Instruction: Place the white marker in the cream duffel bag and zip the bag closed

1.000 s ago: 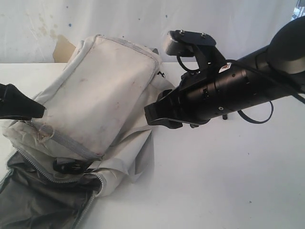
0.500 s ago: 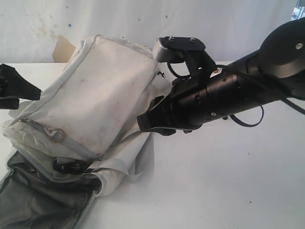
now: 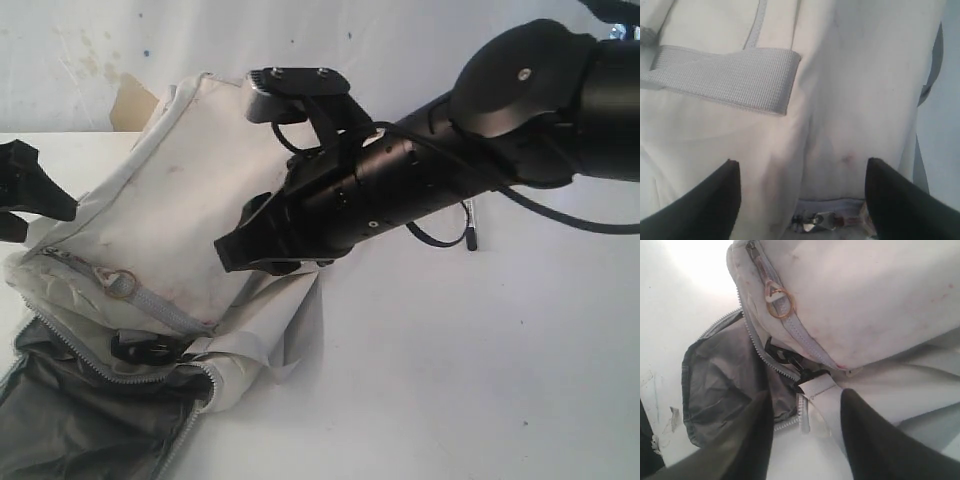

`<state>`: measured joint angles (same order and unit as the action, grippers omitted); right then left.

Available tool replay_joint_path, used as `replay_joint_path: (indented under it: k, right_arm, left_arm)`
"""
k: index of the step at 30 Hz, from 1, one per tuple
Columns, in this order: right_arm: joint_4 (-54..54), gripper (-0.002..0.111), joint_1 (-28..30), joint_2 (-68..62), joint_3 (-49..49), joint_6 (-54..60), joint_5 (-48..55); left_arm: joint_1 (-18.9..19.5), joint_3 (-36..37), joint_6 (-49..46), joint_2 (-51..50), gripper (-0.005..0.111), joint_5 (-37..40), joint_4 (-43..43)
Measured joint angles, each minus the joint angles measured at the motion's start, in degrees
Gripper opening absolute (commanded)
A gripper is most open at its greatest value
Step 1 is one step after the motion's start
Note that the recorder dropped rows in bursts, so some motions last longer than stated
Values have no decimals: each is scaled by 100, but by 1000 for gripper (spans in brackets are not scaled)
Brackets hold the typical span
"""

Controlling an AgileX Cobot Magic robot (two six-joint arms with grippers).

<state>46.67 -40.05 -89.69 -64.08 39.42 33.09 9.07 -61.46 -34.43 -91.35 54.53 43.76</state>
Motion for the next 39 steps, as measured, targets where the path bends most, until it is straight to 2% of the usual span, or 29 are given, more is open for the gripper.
replay_joint_path:
  k: [3,6,17,21,26,32,39]
  right_arm:
    - [13,41,-144,-218,-185,49,0]
    - [22,41,-275,-489,-389,70,0]
    - [94,41,-395,-1452,-1352,70,-63]
    - [132,43,-501,-1774,-1702,253,-83]
    - [207,60,-727,-2128,-2069,467,-83]
    - [231,58,-838,-2485,-2336,795,-166]
    - [241,58,-1039,-2733,-2403,1509,-835]
  left_arm:
    - [0,0,0,-111,74,9,0]
    - [0,0,0,-186,61,22,21]
    - [0,0,0,-232,0,12,141]
    - [0,0,0,-232,0,1,141]
    - [0,0,0,-232,0,1,141]
    - [0,0,0,-232,0,1,141]
    - [0,0,0,-232,0,1,141]
